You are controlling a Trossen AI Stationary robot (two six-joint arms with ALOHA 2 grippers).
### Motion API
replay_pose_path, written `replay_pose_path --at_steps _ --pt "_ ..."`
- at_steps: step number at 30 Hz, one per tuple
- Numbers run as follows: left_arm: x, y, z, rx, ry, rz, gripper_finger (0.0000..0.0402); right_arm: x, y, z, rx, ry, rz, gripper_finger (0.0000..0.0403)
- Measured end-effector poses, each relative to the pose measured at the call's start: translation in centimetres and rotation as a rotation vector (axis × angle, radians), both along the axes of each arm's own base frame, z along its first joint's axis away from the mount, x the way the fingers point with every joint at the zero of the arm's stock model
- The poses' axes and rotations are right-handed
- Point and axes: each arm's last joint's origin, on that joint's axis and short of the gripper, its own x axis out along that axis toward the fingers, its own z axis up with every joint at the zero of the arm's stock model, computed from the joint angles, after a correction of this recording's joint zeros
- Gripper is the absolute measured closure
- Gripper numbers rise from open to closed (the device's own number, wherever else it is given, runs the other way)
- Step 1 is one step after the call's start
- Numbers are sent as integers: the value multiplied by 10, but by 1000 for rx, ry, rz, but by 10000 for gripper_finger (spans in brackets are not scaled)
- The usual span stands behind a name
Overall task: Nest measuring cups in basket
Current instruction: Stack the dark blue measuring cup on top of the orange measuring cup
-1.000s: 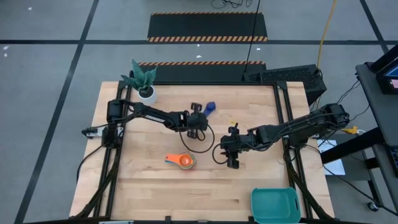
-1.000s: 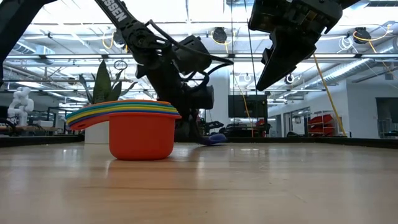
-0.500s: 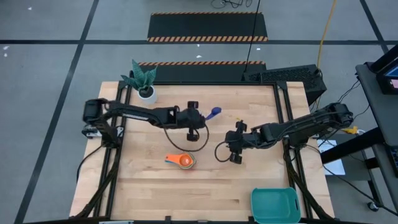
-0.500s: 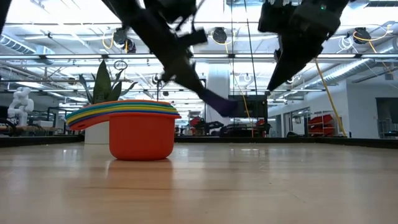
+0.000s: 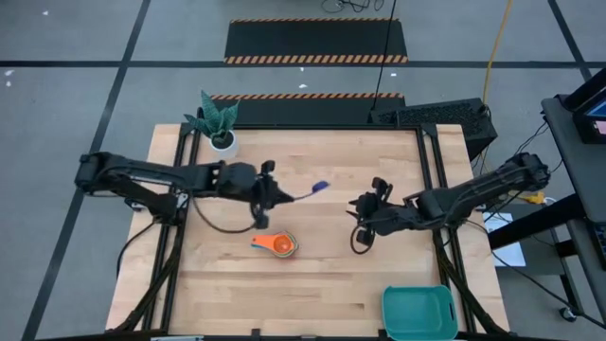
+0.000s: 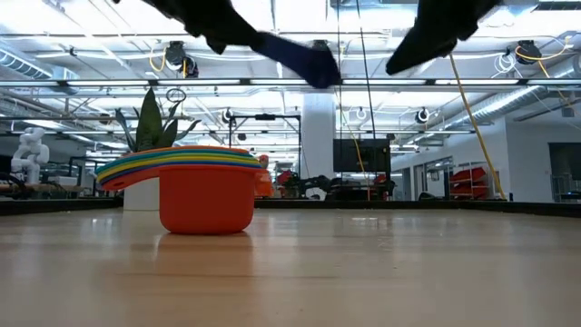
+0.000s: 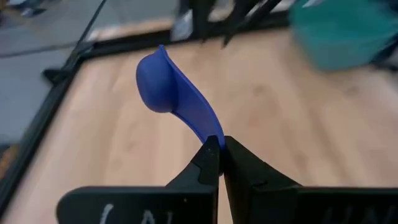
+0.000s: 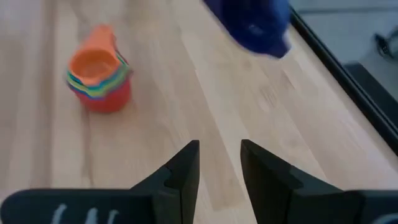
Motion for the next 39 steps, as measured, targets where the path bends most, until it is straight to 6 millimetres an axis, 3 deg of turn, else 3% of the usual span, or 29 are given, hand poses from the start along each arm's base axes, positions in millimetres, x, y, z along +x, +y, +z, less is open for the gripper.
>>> replay_pose_path --at_steps 6,15,22,31,39 --pt "-29 -15 -6 -99 -135 -166 396 15 5 15 -43 -176 84 291" --pt "-56 -31 8 -109 -298 -306 396 28 14 25 -37 -308 255 291" --pt "-60 -44 9 -53 -319 -419 396 31 18 34 18 -406 315 291" --pt "-60 -45 11 -32 -351 -444 396 45 27 31 69 -487 447 291" --pt "-60 -46 11 -25 -355 -484 393 50 28 31 49 -516 458 291"
